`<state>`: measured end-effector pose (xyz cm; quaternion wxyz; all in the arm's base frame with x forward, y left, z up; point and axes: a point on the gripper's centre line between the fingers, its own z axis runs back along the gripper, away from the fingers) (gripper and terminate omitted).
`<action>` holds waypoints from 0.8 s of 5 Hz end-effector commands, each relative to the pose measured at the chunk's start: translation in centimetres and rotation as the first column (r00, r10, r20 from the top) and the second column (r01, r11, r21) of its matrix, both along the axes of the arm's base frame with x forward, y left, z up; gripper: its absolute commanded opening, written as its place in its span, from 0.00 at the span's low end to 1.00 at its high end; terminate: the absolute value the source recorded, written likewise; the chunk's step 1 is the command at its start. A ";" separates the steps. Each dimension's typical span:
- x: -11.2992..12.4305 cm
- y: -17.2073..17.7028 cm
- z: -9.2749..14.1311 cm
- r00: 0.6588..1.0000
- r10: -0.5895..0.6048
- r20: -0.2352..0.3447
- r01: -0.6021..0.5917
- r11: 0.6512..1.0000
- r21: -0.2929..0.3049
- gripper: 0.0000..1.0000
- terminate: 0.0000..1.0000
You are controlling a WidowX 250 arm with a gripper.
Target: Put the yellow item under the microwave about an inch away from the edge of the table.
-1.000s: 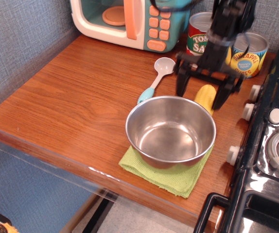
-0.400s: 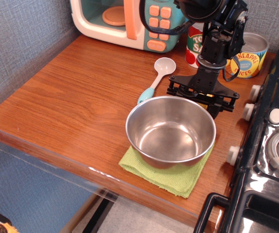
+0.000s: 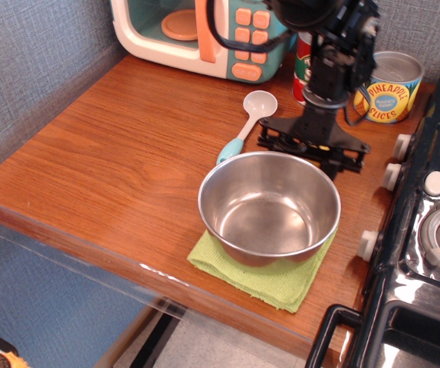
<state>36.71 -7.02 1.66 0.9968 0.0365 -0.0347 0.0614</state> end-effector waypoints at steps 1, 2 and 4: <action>3.8 2.5 9.8 0.933 0.074 0.352 -0.045 0.995 -0.089 0.00 0.00; 2.1 6.0 11.5 0.937 0.099 0.335 -0.080 0.994 -0.071 0.00 0.00; -2.1 15.7 10.4 0.986 0.126 0.107 -0.125 0.992 -0.010 0.00 0.00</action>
